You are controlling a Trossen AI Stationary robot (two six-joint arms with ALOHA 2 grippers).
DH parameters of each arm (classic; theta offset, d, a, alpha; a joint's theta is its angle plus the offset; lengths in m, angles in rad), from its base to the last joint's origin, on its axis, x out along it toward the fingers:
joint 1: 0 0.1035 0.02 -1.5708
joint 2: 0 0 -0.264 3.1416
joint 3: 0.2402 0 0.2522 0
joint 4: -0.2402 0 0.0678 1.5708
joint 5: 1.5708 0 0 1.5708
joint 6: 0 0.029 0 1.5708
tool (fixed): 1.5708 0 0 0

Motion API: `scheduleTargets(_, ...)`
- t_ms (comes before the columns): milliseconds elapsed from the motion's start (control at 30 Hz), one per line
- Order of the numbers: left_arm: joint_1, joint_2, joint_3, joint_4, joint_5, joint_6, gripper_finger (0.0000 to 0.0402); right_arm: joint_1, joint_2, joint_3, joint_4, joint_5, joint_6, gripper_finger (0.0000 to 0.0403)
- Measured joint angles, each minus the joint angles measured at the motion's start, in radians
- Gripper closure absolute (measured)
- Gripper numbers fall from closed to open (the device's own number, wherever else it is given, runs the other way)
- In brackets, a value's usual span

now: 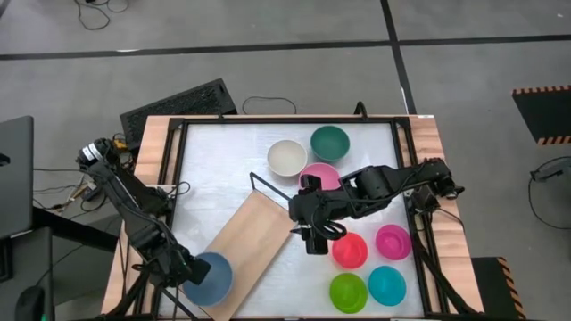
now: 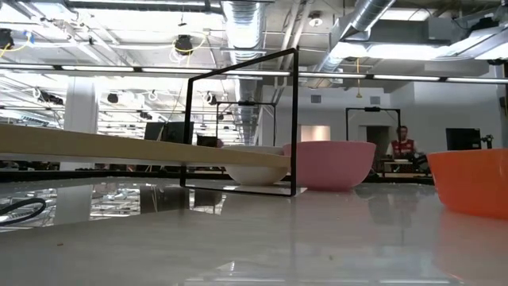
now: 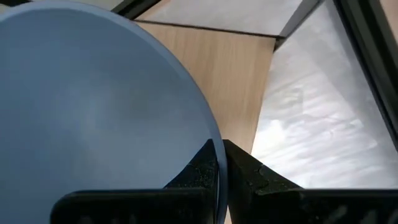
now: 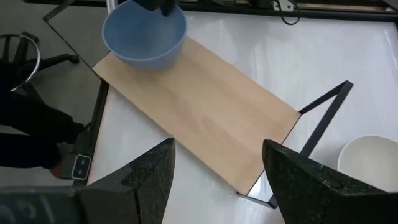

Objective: Place and stack bowls onto a shelf
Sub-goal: Put the big blue bowl on the shelf

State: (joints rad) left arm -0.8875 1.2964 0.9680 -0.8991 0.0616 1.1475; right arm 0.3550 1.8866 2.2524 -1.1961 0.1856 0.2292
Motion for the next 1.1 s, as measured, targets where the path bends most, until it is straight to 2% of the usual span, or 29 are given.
scheduleTargets(233,0.0,0.0,0.001,0.005,0.011,-0.065,0.0399,0.001,0.0,0.0,0.0,-0.001,0.0,0.0135)
scheduleTargets(367,0.0,0.0,0.001,0.005,0.04,-0.112,0.0382,0.001,0.0,0.0,-0.001,-0.001,-0.001,0.0135)
scheduleTargets(800,0.0,-0.001,0.001,0.0,-0.006,-0.134,0.0253,-0.011,0.0,0.0,-0.001,-0.004,-0.017,0.0135)
scheduleTargets(1000,0.0,-0.003,0.038,-0.037,-0.143,-0.167,0.0199,-0.017,0.0,0.0,-0.023,-0.004,0.014,0.0135)
scheduleTargets(1100,0.001,-0.003,0.071,-0.057,-0.195,-0.202,0.0182,-0.036,0.0,0.0,-0.105,-0.002,0.069,0.0135)
